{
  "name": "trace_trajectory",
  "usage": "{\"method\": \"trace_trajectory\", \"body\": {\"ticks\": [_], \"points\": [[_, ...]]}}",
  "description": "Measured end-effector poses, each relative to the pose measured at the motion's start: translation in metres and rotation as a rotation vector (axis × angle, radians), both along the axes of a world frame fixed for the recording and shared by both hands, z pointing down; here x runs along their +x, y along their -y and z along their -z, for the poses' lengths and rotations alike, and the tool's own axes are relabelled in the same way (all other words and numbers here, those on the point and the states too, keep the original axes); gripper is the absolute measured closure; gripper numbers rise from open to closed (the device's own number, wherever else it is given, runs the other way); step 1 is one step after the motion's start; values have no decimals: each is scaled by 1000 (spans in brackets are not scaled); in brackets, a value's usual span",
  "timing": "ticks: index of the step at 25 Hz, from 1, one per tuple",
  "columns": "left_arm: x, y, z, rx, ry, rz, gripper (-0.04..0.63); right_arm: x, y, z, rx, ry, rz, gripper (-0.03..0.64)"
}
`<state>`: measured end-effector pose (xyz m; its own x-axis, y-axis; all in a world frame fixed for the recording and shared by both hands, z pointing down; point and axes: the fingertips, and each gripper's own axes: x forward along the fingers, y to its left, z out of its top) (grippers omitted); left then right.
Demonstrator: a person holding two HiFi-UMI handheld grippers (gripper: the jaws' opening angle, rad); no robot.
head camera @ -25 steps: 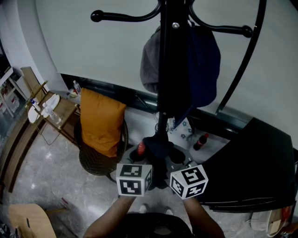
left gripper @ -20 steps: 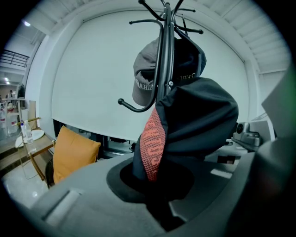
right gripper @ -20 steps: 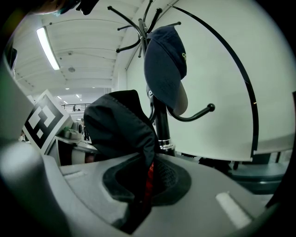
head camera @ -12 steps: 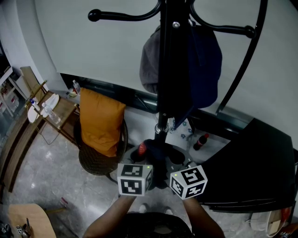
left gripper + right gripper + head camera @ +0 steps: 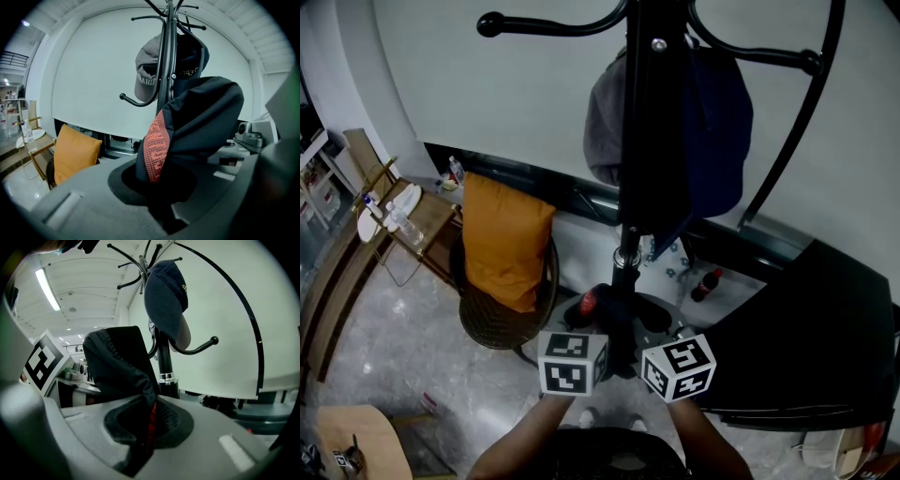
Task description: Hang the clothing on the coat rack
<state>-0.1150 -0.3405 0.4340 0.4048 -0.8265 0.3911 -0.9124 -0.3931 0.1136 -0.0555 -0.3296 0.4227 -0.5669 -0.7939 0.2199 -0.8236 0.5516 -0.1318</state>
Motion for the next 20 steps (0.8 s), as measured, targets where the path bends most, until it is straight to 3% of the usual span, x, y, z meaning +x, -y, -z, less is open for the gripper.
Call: {"method": "trace_trajectory", "body": {"ticks": [20], "points": [[-4, -18, -14, -24, 3, 41, 569, -3, -13, -13, -14, -14, 43, 586]]}}
